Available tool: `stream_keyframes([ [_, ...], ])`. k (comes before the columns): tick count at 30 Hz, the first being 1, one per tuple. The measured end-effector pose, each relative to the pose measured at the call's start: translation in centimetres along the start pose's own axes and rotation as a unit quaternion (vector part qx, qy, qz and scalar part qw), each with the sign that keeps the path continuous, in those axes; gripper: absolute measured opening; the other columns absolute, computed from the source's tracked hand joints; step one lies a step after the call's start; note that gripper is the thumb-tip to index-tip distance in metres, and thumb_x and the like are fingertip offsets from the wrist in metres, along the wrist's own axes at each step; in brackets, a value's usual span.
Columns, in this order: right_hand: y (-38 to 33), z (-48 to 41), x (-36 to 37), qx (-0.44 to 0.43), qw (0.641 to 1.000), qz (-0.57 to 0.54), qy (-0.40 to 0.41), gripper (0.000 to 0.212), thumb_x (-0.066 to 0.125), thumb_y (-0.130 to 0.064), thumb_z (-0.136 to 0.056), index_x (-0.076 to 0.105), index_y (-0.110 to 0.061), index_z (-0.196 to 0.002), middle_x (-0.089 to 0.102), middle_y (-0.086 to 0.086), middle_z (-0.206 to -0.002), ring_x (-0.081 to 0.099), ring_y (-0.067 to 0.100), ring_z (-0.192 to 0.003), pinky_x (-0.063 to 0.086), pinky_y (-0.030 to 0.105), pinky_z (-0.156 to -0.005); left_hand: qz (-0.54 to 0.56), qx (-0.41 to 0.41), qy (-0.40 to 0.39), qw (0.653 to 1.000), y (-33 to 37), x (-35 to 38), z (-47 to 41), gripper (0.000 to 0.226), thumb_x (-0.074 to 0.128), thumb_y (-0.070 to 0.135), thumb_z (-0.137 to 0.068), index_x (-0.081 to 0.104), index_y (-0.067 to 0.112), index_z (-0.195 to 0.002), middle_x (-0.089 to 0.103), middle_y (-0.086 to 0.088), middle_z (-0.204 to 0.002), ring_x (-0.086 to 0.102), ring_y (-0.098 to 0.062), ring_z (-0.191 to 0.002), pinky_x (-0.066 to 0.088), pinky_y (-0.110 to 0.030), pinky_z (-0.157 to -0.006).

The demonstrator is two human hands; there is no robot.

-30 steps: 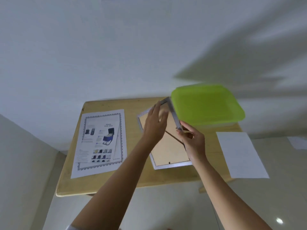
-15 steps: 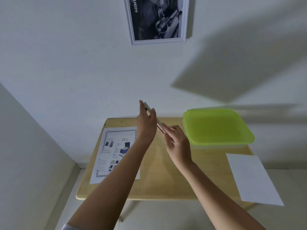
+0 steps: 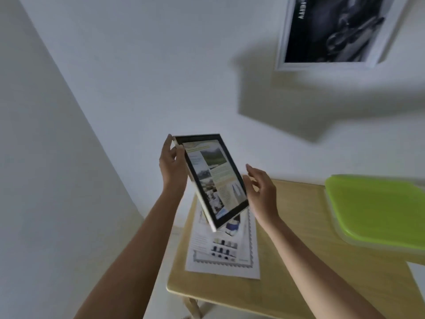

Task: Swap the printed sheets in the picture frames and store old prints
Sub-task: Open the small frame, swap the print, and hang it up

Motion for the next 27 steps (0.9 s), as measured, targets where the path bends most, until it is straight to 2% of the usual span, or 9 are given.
stream_keyframes([
  [3,-0.1,-3.3,4.7,0.104,0.994,-0.02,-0.031,0.037,0.051,-0.022,-0.094,0.05,-0.016,-0.131,0.057,0.002,-0.124,0.057,0.013,-0.109,0.051,0.029,-0.09,0.048,0.001,-0.018,0.999,1.1,-3.5,-4.6,0.039,0.047,0.015,-0.096,0.044,0.019,-0.135,0.067,-0.003,-0.086,0.064,-0.008,-0.069,0.052,-0.019,-0.062],
  [5,-1.2,-4.6,7.6,0.133,0.983,-0.1,-0.074,0.036,0.048,-0.024,-0.095,0.05,-0.02,-0.131,0.064,0.003,-0.115,0.064,0.016,-0.099,0.056,0.028,-0.076,0.08,-0.002,-0.024,0.996,1.7,-5.3,-7.5,0.037,0.049,0.015,-0.095,0.048,0.018,-0.132,0.068,0.002,-0.08,0.065,-0.008,-0.069,0.054,-0.023,-0.067],
  [7,-2.5,-5.7,10.0,0.132,0.973,-0.163,-0.092,0.037,0.047,-0.025,-0.095,0.049,-0.022,-0.132,0.07,0.007,-0.101,0.069,0.021,-0.088,0.058,0.033,-0.068,0.107,-0.009,-0.029,0.994,2.6,-6.7,-10.0,0.036,0.051,0.016,-0.095,0.051,0.02,-0.13,0.07,0.006,-0.075,0.066,-0.008,-0.068,0.055,-0.024,-0.066],
  [11,-6.2,-7.7,11.7,0.117,0.964,-0.239,-0.008,0.033,0.051,-0.022,-0.093,0.053,-0.023,-0.126,0.07,0.001,-0.097,0.07,0.016,-0.087,0.058,0.031,-0.072,0.123,0.019,-0.061,0.99,5.9,-7.5,-13.5,0.033,0.05,0.018,-0.095,0.053,0.021,-0.129,0.07,0.011,-0.074,0.066,-0.003,-0.066,0.052,-0.017,-0.058],
  [15,-11.6,-11.3,10.2,0.044,0.963,-0.256,0.069,0.03,0.054,-0.016,-0.092,0.056,-0.03,-0.119,0.068,0.0,-0.109,0.066,0.017,-0.098,0.055,0.035,-0.084,0.145,0.068,-0.115,0.98,10.9,-6.2,-16.2,0.035,0.045,0.02,-0.098,0.05,0.025,-0.132,0.07,0.015,-0.088,0.067,-0.001,-0.079,0.053,-0.018,-0.066],
  [17,-14.7,-13.8,8.5,-0.011,0.964,-0.244,0.102,0.032,0.055,-0.013,-0.091,0.055,-0.029,-0.12,0.069,-0.003,-0.104,0.065,0.015,-0.098,0.053,0.034,-0.088,0.153,0.102,-0.141,0.973,13.8,-5.1,-17.1,0.038,0.04,0.018,-0.099,0.045,0.028,-0.136,0.069,0.01,-0.097,0.066,-0.001,-0.078,0.051,-0.016,-0.065],
  [20,-19.2,-17.5,6.0,-0.082,0.96,-0.229,0.142,0.034,0.055,-0.012,-0.091,0.055,-0.026,-0.122,0.072,-0.013,-0.083,0.066,0.005,-0.087,0.053,0.022,-0.082,0.165,0.167,-0.189,0.954,17.9,-3.0,-17.7,0.042,0.034,0.014,-0.101,0.037,0.027,-0.14,0.063,-0.001,-0.114,0.065,0.001,-0.081,0.051,-0.014,-0.067],
  [24,-24.6,-22.1,3.2,-0.144,0.934,-0.265,0.194,0.035,0.054,-0.01,-0.092,0.053,-0.021,-0.125,0.07,-0.014,-0.091,0.066,-0.005,-0.079,0.049,0.009,-0.063,0.165,0.243,-0.256,0.921,23.2,-0.4,-18.0,0.045,0.031,0.012,-0.101,0.031,0.03,-0.141,0.056,-0.007,-0.128,0.066,0.0,-0.087,0.052,-0.014,-0.066],
  [27,-28.5,-25.5,1.3,-0.183,0.92,-0.275,0.21,0.034,0.054,-0.009,-0.091,0.055,-0.017,-0.124,0.069,-0.021,-0.087,0.066,-0.006,-0.079,0.05,0.009,-0.061,0.16,0.286,-0.28,0.902,27.7,1.0,-19.0,0.048,0.029,0.009,-0.101,0.028,0.034,-0.142,0.056,-0.007,-0.127,0.067,-0.001,-0.083,0.052,-0.016,-0.062],
])
Point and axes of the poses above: each hand's wrist, its own z-axis away from the middle knuckle, its own x-axis out of the palm, y = z × x, the point moved 3 cm from there along -z, towards the middle knuckle
